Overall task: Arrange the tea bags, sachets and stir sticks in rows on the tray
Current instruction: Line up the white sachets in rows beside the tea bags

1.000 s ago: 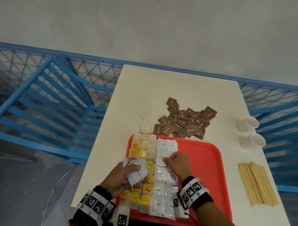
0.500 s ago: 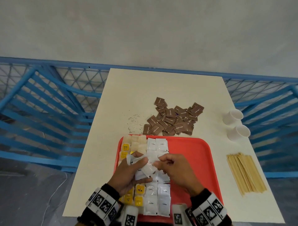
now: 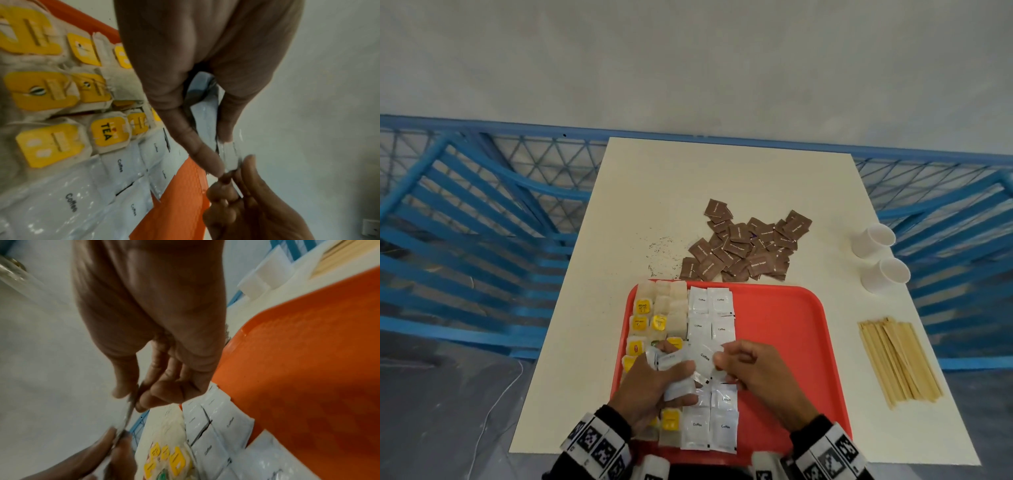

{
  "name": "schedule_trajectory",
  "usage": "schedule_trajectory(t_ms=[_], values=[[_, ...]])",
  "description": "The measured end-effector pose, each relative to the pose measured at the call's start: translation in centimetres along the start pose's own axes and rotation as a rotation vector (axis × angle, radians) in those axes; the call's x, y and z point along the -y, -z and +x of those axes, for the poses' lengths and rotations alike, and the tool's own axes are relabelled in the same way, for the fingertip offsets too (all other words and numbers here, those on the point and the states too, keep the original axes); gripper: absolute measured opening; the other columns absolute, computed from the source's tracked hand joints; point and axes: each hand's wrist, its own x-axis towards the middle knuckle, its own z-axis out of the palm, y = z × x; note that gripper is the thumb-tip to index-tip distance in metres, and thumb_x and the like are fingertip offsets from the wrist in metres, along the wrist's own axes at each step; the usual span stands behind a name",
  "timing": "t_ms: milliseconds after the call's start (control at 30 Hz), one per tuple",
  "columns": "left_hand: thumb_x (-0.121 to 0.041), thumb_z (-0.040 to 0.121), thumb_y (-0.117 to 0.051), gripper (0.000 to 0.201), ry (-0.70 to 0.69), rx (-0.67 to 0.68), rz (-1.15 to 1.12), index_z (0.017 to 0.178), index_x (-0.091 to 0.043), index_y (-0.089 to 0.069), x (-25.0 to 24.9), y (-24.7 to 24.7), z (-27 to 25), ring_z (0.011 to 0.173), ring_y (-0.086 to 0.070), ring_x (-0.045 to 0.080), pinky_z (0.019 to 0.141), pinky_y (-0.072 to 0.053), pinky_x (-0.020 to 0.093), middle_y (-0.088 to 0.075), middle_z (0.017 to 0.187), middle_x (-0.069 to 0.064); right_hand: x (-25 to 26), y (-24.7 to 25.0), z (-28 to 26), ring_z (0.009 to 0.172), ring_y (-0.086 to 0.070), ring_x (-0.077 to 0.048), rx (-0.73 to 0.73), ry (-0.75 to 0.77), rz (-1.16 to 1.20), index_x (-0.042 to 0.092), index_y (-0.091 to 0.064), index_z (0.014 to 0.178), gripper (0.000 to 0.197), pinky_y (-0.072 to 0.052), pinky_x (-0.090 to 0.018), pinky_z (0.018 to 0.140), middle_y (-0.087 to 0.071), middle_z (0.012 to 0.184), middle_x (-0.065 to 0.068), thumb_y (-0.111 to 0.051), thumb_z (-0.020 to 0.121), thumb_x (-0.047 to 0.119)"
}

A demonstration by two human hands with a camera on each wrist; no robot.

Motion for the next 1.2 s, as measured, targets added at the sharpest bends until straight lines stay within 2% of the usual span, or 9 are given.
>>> schedule_trajectory(t_ms=[133, 267, 400, 600, 700, 767, 900, 1067, 1200], values=[[-0.009, 0.069, -0.083, 0.048, 0.037, 0.004, 0.048, 0.107, -0.002, -0.055, 0.4, -0.5, 0.2, 0.081, -0.071, 0.038, 0.054, -0.061, 0.039, -0.072, 0.097, 0.025, -0.6, 0.3, 1.8, 0.058, -0.055, -0.010, -0.074, -0.006, -0.024, 0.004, -0.073, 0.089, 0.019, -0.043, -0.022, 0.055, -0.066, 0.067, -0.005, -0.074, 0.088, 0.022], [-0.002, 0.079, -0.080, 0.050, 0.051, 0.012, 0.011, 0.116, 0.015, -0.051, 0.3, 0.8, 0.2, 0.076, -0.069, 0.037, 0.052, -0.057, 0.035, -0.064, 0.090, 0.029, -0.9, 2.7, 5.9, 0.053, -0.048, -0.002, -0.187, 0.048, -0.338, 0.018, -0.066, 0.070, 0.021, -0.041, -0.016, 0.056, -0.060, 0.062, 0.006, -0.069, 0.091, 0.016], [-0.010, 0.067, -0.087, 0.048, 0.049, 0.048, 0.023, 0.099, 0.011, -0.057, -0.2, 1.9, -0.3, 0.059, -0.067, 0.026, 0.046, -0.052, 0.029, -0.066, 0.079, 0.023, -1.7, 3.6, 9.3, 0.060, -0.054, -0.006, -0.165, 0.028, -0.481, 0.014, -0.065, 0.082, 0.011, -0.045, -0.019, 0.061, -0.062, 0.068, 0.005, -0.076, 0.084, 0.015], [-0.003, 0.075, -0.080, 0.049, 0.050, 0.036, 0.003, 0.114, 0.011, -0.053, -0.5, 2.1, -0.8, 0.065, -0.069, 0.029, 0.050, -0.057, 0.034, -0.067, 0.084, 0.024, -2.3, 2.8, 9.9, 0.076, -0.061, -0.016, -0.372, -0.021, -0.520, 0.014, -0.060, 0.086, 0.016, -0.049, -0.027, 0.066, -0.068, 0.081, 0.001, -0.071, 0.086, 0.025], [0.001, 0.073, -0.082, 0.063, 0.051, 0.077, -0.030, 0.123, 0.016, -0.046, -0.7, 1.9, -0.8, 0.072, -0.070, 0.034, 0.052, -0.057, 0.036, -0.066, 0.090, 0.027, -1.3, 1.9, 7.6, 0.073, -0.058, -0.013, -0.412, 0.068, -0.506, 0.014, -0.060, 0.085, 0.012, -0.044, -0.018, 0.060, -0.065, 0.077, 0.004, -0.069, 0.089, 0.022], [0.001, 0.071, -0.083, 0.065, 0.060, 0.115, -0.027, 0.123, 0.011, -0.046, -1.1, 1.6, -0.9, 0.083, -0.071, 0.041, 0.054, -0.058, 0.039, -0.067, 0.094, 0.028, 0.2, 0.7, 5.4, 0.066, -0.057, -0.006, -0.320, 0.175, -0.461, 0.017, -0.063, 0.085, 0.011, -0.043, -0.012, 0.056, -0.065, 0.076, 0.005, -0.069, 0.090, 0.024], [0.006, 0.076, -0.076, 0.054, 0.077, 0.182, 0.037, 0.117, -0.005, -0.043, -1.7, 0.4, -1.3, 0.093, -0.069, 0.048, 0.061, -0.063, 0.047, -0.071, 0.101, 0.024, 2.4, -2.1, 2.0, 0.061, -0.057, 0.003, 0.156, 0.209, -0.491, 0.022, -0.074, 0.088, 0.012, -0.044, -0.013, 0.059, -0.070, 0.075, 0.013, -0.075, 0.086, 0.033], [-0.001, 0.075, -0.076, 0.056, 0.040, 0.201, 0.042, 0.121, 0.000, -0.044, -1.9, 0.4, -1.4, 0.082, -0.070, 0.045, 0.055, -0.060, 0.042, -0.068, 0.101, 0.031, 2.7, -0.1, 1.5, 0.061, -0.057, -0.007, 0.031, 0.169, -0.226, 0.014, -0.075, 0.082, 0.010, -0.049, -0.023, 0.062, -0.068, 0.070, 0.003, -0.075, 0.087, 0.022], [-0.019, 0.077, -0.078, 0.046, -0.015, 0.168, 0.128, 0.112, 0.000, -0.055, -2.7, 0.8, -1.7, 0.067, -0.064, 0.029, 0.047, -0.053, 0.030, -0.066, 0.090, 0.020, 2.5, 0.9, 1.3, 0.057, -0.052, -0.006, 0.011, 0.127, -0.138, 0.009, -0.075, 0.084, 0.011, -0.043, -0.017, 0.056, -0.066, 0.067, 0.006, -0.074, 0.087, 0.020]])
